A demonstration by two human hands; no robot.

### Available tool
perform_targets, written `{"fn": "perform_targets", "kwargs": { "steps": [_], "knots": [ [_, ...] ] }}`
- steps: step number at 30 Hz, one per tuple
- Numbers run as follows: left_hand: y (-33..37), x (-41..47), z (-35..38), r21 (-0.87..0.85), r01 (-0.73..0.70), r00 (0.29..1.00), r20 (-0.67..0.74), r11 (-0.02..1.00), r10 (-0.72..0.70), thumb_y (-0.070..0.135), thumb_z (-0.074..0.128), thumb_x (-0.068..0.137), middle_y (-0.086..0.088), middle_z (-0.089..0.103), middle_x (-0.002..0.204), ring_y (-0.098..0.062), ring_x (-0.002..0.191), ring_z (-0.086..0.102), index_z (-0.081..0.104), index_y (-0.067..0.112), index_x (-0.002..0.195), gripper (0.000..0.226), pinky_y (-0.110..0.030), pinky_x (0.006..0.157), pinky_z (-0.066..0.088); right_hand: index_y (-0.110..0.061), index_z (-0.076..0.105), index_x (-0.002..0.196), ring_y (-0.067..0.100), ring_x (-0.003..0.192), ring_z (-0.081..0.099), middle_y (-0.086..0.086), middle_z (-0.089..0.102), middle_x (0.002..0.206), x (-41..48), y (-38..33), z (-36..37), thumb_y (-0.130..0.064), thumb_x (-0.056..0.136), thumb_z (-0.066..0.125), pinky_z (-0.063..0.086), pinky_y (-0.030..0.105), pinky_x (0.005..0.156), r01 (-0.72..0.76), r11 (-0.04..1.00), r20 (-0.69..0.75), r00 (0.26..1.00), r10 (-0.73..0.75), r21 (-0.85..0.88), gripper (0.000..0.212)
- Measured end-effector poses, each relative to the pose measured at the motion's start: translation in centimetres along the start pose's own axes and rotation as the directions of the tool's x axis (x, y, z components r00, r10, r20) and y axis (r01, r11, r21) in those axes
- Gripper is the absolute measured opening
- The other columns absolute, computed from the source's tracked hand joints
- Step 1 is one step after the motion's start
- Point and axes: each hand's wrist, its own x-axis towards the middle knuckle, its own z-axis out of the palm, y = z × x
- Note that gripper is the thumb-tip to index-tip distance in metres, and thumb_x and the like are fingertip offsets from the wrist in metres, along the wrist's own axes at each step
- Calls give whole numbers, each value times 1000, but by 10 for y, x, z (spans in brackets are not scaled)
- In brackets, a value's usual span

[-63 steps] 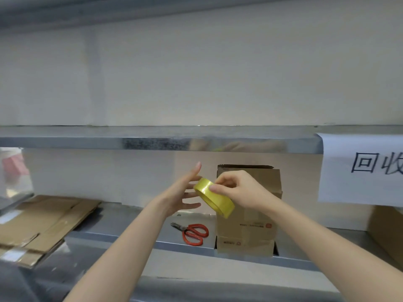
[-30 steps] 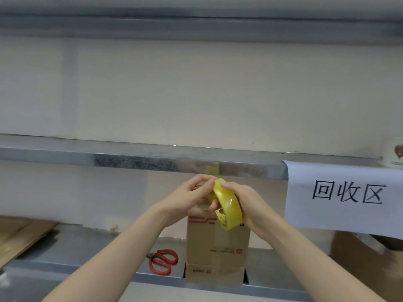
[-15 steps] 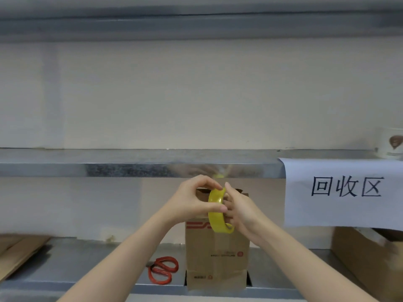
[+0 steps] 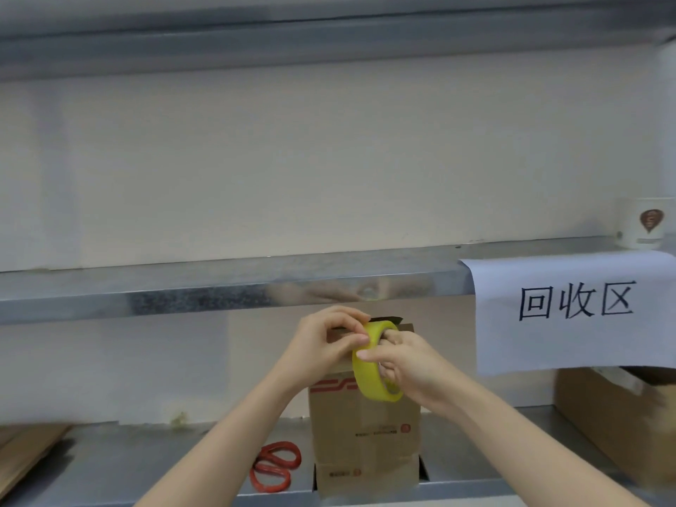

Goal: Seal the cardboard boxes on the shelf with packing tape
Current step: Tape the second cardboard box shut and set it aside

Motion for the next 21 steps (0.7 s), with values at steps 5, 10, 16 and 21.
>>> {"fn": "perform_targets", "kwargs": {
  "steps": [5, 10, 16, 21],
  "knots": [
    [-7, 4, 12, 185, 0, 994, -111, 983, 21, 9, 63, 90, 5, 66, 91, -1, 85, 59, 59, 26, 79, 21, -13, 76, 44, -19, 58, 117, 8, 97, 67, -5, 69, 105, -5, 11, -2, -18, 78, 77, 54, 28, 84, 46, 938, -80, 994, -78, -344, 44],
    [-11, 9, 17, 233, 114, 972, -228, 966, -60, 15, 58, 94, 9, 59, 79, 0, 73, 52, 52, 28, 78, 22, -9, 66, 36, -17, 58, 78, 6, 65, 51, -11, 54, 68, -11, 33, -6, -63, 68, 67, 43, 31, 66, 142, 764, -97, 961, -259, -630, 48],
    [-11, 8, 10, 249, 211, 959, -241, 945, -151, 19, 65, 89, 9, 63, 73, -2, 69, 55, 59, 26, 74, 18, -11, 62, 39, -25, 59, 65, 6, 58, 49, -5, 61, 61, -23, 24, -16, -55, 76, 73, 36, 21, 60, 171, 835, -57, 970, -235, -523, 35],
    [-9, 6, 11, -221, 454, 863, -134, 863, -488, 15, 64, 91, -3, 64, 73, -11, 60, 57, 66, 10, 82, 11, -11, 44, 40, -4, 57, 73, 6, 58, 47, -2, 56, 61, -26, 8, -19, -51, 71, 79, 33, 22, 57, 105, 802, -186, 947, -261, -589, 52]
  ]
}}
